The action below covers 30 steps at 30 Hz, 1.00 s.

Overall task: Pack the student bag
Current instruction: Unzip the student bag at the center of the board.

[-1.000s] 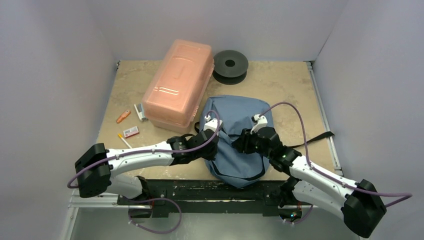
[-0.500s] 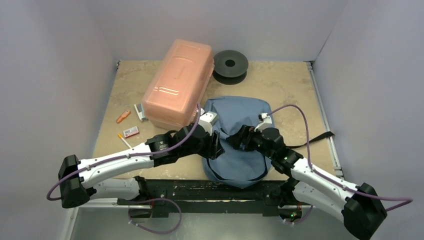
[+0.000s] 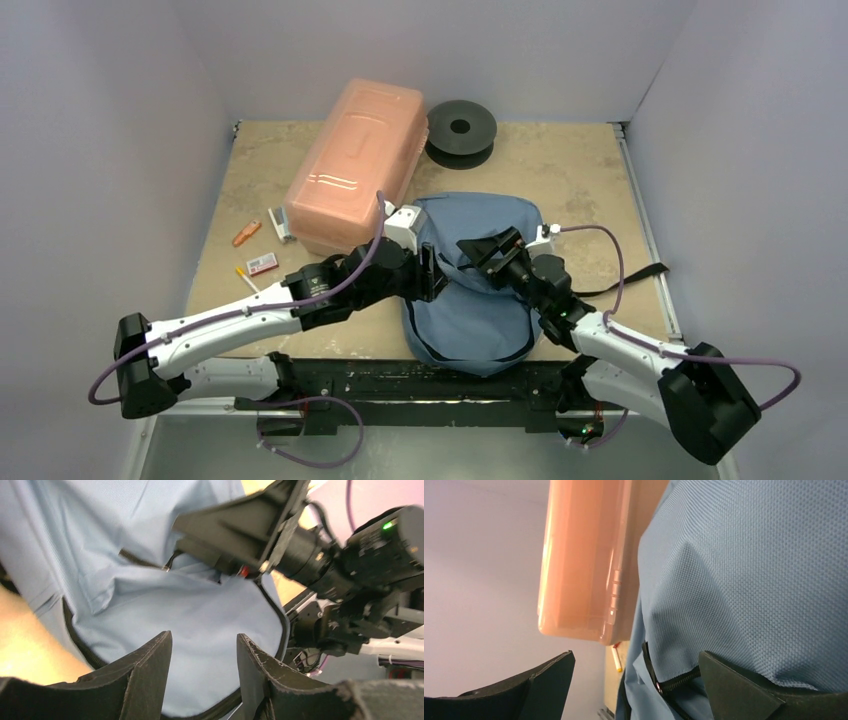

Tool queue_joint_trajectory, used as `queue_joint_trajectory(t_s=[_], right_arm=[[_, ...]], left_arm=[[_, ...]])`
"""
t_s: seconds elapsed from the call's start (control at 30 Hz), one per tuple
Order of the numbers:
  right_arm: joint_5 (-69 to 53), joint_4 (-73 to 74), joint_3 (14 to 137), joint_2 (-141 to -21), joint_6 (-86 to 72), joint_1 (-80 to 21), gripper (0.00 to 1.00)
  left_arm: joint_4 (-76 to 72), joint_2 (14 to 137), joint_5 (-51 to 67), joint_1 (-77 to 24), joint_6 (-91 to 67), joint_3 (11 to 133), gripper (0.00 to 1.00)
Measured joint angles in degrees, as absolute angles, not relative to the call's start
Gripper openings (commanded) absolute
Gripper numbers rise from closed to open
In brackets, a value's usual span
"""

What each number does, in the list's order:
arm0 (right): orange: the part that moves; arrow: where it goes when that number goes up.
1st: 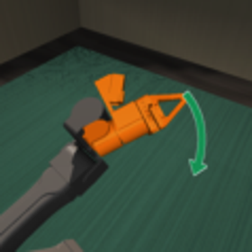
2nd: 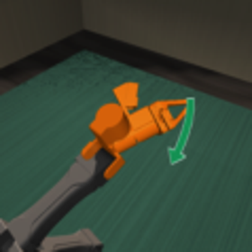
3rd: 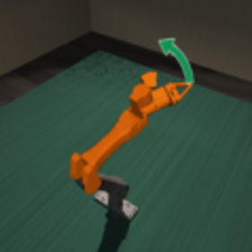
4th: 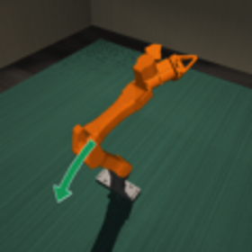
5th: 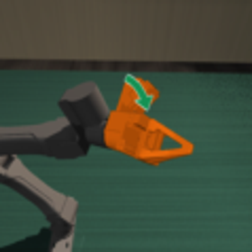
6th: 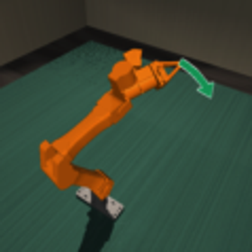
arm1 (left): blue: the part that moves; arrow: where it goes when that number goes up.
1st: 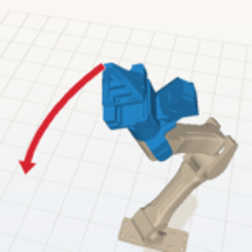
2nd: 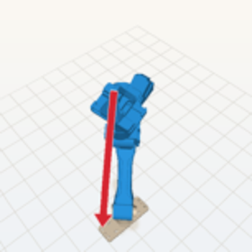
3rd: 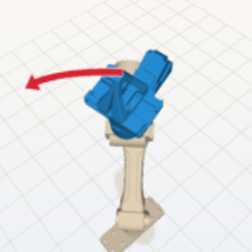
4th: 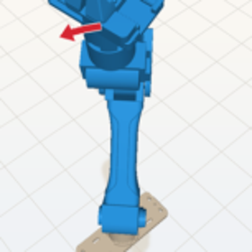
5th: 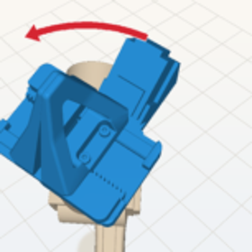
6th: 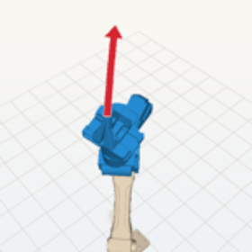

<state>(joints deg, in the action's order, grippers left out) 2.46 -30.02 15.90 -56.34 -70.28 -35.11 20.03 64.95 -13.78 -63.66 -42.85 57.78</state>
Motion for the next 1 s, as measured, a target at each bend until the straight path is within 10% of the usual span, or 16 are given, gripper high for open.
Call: queue_joint_trajectory(t_s=[0.53,0.8,1.0], right_arm=[[0.10,-3.84,32.51,-50.19,-41.25,-32.93,0.99],[-2.83,6.44,28.58,-47.09,-38.98,-32.93,0.72],[-3.99,0.80,23.03,-47.66,-39.55,-32.86,0.56]], left_arm=[[45.17,40.36,-28.03,-50.98,-40.99,52.73,0.69],[41.10,40.49,-16.12,-46.54,-39.81,53.25,0.48],[34.13,59.81,-3.88,-46.57,-39.09,60.45,0.54]])
